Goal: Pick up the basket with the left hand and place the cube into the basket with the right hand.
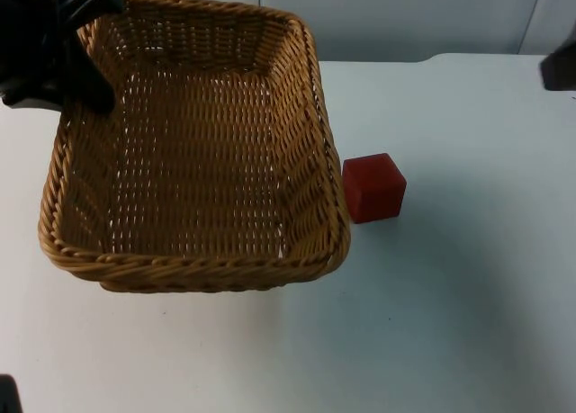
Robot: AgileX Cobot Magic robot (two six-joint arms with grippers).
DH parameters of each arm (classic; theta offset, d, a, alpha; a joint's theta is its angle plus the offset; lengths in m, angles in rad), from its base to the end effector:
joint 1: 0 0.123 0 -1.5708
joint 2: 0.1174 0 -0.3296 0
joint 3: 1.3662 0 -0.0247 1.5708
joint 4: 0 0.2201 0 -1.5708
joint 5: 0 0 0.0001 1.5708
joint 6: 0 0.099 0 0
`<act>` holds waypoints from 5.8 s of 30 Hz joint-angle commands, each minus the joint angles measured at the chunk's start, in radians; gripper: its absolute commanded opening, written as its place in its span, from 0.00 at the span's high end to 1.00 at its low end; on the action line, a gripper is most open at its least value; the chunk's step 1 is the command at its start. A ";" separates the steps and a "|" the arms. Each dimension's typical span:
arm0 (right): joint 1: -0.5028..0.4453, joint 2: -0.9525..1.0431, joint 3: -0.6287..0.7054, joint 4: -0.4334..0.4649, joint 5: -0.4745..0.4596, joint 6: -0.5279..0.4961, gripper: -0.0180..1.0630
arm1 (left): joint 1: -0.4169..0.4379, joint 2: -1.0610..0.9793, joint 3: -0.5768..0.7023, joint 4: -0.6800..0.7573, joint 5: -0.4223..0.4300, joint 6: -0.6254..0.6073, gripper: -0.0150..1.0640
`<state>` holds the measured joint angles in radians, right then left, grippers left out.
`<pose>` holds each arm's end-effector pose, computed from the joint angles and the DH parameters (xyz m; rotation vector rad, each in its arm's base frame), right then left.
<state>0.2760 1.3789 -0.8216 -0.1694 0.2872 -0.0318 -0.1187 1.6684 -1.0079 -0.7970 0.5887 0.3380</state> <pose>0.2466 0.0649 0.3063 -0.5180 2.2647 -0.0144 0.3100 -0.0766 0.2694 -0.1688 2.6069 -0.7049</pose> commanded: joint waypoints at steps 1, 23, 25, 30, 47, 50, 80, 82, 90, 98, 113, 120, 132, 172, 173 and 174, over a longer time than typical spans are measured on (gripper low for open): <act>0.050 0.078 -0.040 -0.008 -0.066 0.006 0.01 | 0.000 -0.014 -0.004 -0.028 -0.007 -0.004 0.99; 0.185 0.551 -0.215 0.046 -0.311 0.003 0.01 | 0.000 -0.014 -0.004 -0.028 -0.014 -0.004 0.99; 0.185 0.574 -0.219 0.046 -0.347 0.003 0.01 | 0.000 -0.014 -0.004 -0.028 -0.017 -0.004 0.99; 0.185 0.616 -0.219 0.046 -0.399 0.003 0.01 | 0.000 -0.014 -0.004 -0.028 -0.019 -0.004 0.99; 0.185 0.740 -0.219 0.073 -0.436 0.006 0.46 | 0.000 -0.014 -0.004 -0.026 -0.048 -0.004 0.99; 0.179 0.740 -0.219 0.073 -0.460 -0.002 0.81 | 0.000 -0.014 -0.004 -0.026 -0.053 -0.004 0.99; 0.411 0.405 -0.219 0.070 -0.628 -0.049 0.81 | 0.000 -0.014 -0.004 -0.026 -0.062 -0.004 0.99; 0.423 0.428 -0.219 0.070 -0.631 -0.049 0.77 | 0.000 -0.014 -0.004 -0.026 -0.062 -0.004 0.99; 0.482 0.521 -0.219 0.070 -0.660 -0.046 0.57 | 0.000 -0.014 -0.004 -0.026 -0.062 -0.004 0.99; 0.489 0.521 -0.219 0.063 -0.708 -0.049 0.16 | 0.000 -0.014 -0.004 -0.026 -0.064 -0.004 0.99; 0.382 0.296 -0.219 0.464 -0.756 -0.648 0.25 | 0.000 -0.014 -0.004 -0.026 -0.066 -0.004 0.99; 0.178 0.163 -0.219 0.713 -0.750 -0.679 0.98 | 0.000 -0.014 -0.004 -0.026 -0.066 -0.004 0.99; 0.073 0.088 -0.217 0.713 -0.516 -0.682 0.99 | -0.003 -0.014 -0.004 -0.104 -0.107 0.001 0.99; 0.073 0.088 -0.217 0.687 -0.467 -0.687 0.99 | -0.002 0.360 -0.384 -0.019 0.113 0.445 0.32; 0.073 0.088 -0.217 0.687 -0.467 -0.687 0.99 | -0.002 0.360 -0.419 0.072 0.111 0.390 0.32; 0.073 0.088 -0.217 0.687 -0.467 -0.687 0.99 | -0.002 0.360 -0.464 0.164 0.115 0.340 0.32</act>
<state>0.3539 1.4731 -1.0341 0.5284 -0.1762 -0.7122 -0.1173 2.0312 -1.4303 -0.7419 0.6976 0.7429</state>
